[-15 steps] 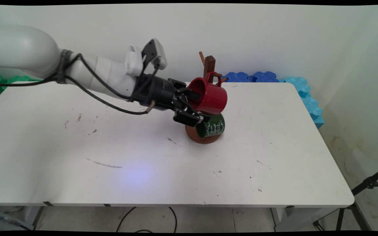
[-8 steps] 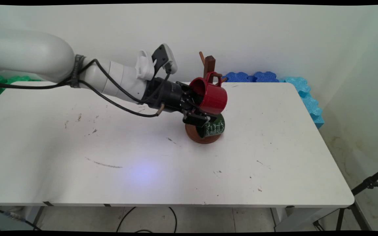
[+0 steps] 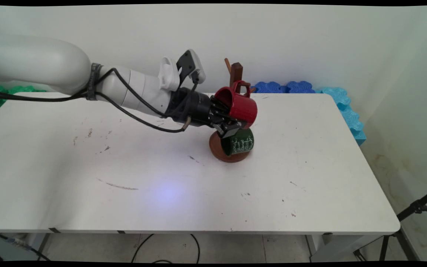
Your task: Place the picked object on the table
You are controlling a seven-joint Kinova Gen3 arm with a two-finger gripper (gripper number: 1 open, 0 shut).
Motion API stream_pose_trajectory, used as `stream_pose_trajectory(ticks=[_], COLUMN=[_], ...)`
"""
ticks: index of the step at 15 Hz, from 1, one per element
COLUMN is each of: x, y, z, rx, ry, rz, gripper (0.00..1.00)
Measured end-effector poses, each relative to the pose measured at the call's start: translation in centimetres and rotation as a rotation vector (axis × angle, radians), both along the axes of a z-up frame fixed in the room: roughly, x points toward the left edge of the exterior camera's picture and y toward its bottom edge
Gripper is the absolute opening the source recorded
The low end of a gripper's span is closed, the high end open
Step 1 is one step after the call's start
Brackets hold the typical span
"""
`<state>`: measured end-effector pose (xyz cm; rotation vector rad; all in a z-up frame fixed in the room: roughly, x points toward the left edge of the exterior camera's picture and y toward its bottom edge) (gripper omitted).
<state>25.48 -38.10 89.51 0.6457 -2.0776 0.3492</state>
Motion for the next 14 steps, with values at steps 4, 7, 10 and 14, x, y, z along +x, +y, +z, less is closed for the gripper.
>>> stream_pose_trajectory(ticks=[4, 7, 10, 14], x=[-0.2, -0.3, -0.2, 0.0], y=[0.0, 0.2, 0.7, 1.7], z=[0.3, 1.0, 1.8, 3.1], rx=[-0.006, -0.015, -0.023, -0.027], ry=[0.009, 0.021, 0.035, 0.054], rz=[-0.005, -0.017, -0.034, -0.060], gripper=[0.00, 0.00, 0.00, 0.00])
